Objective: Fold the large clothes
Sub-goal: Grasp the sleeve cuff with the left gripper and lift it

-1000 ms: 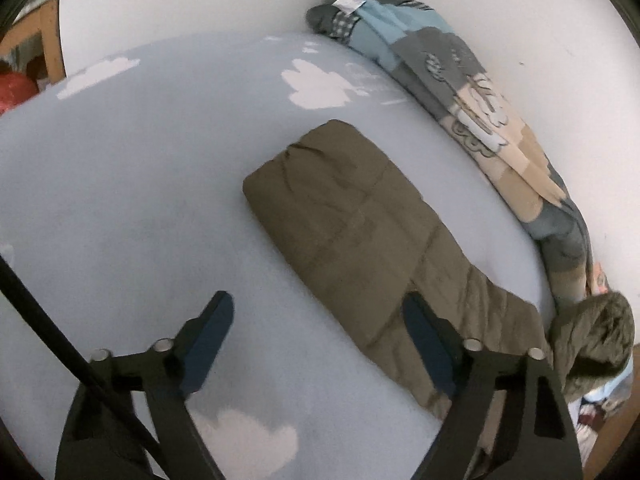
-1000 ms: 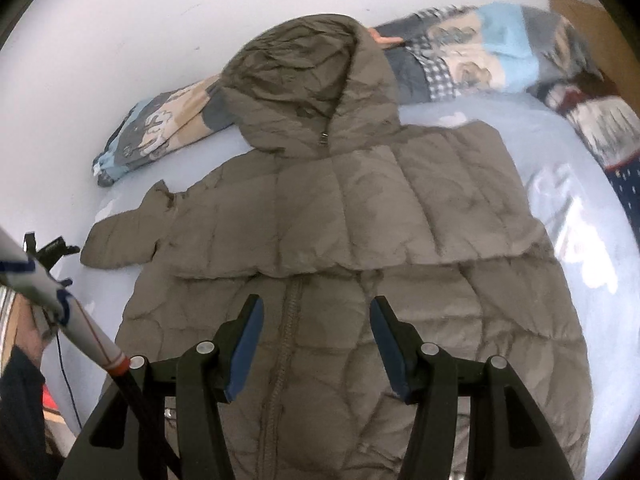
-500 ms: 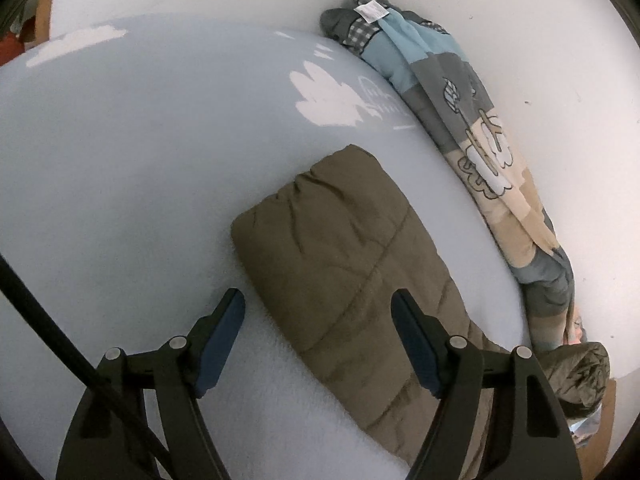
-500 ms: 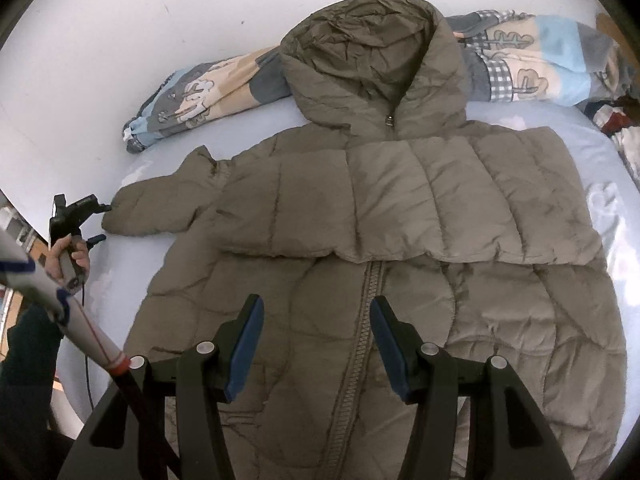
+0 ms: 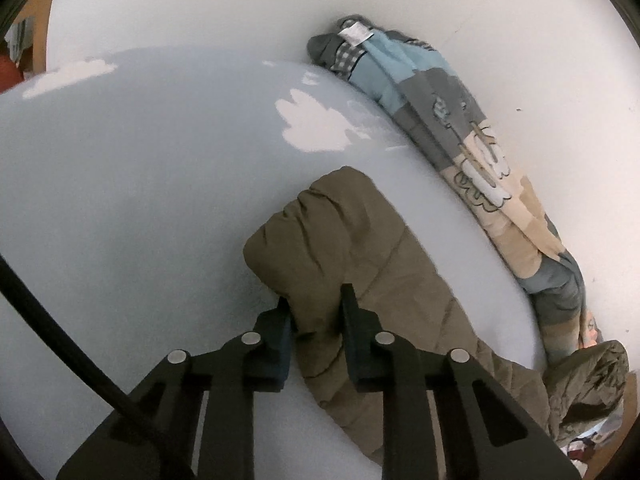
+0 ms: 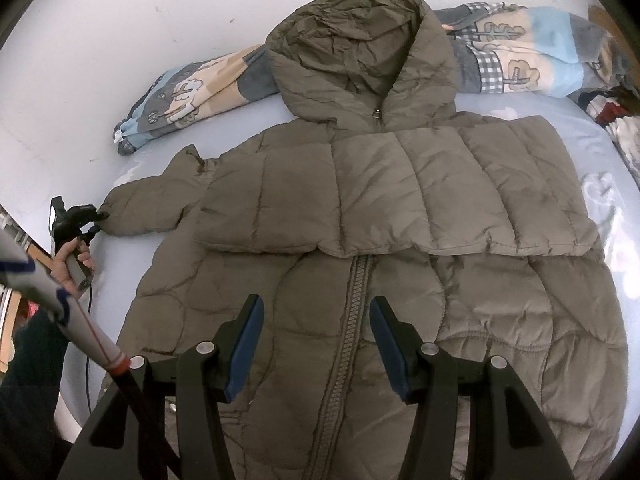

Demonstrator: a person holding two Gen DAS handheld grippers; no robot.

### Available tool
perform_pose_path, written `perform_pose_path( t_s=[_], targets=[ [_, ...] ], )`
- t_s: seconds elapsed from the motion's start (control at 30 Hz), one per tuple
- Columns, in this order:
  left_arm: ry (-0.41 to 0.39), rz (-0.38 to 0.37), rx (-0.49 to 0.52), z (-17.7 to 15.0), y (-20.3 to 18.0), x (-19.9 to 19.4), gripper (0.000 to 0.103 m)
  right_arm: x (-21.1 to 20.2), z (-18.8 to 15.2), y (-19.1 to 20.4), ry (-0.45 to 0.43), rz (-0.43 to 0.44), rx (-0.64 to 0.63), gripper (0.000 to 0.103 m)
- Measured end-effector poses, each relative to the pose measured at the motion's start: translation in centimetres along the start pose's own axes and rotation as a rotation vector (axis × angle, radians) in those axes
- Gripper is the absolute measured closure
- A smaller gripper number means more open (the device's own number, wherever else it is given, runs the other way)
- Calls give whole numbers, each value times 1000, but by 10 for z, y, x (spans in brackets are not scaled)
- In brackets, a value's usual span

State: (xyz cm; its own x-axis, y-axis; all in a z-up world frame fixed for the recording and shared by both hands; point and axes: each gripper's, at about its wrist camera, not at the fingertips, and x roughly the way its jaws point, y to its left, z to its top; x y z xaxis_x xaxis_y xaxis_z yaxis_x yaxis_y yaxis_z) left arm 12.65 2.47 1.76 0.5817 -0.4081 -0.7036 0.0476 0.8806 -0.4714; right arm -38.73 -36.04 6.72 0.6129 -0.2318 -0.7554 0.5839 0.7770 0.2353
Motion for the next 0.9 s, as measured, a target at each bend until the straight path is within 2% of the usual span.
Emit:
perform_pose_path(
  t_s=[0.2, 0.47, 0.73, 0.9],
  targets=[
    [-49, -53, 37, 4, -34, -36, 86, -8, 3, -6, -26, -9, 26, 43],
    [-103, -173, 181, -9, -113, -110, 86, -26, 13, -16, -78, 30, 85, 43],
    [-106, -341, 390, -78, -211, -182, 86, -56, 22, -37, -151, 62, 175, 43],
    [-47, -419, 498, -135, -270, -192, 86, -74, 26, -52, -194, 62, 214, 43]
  ],
)
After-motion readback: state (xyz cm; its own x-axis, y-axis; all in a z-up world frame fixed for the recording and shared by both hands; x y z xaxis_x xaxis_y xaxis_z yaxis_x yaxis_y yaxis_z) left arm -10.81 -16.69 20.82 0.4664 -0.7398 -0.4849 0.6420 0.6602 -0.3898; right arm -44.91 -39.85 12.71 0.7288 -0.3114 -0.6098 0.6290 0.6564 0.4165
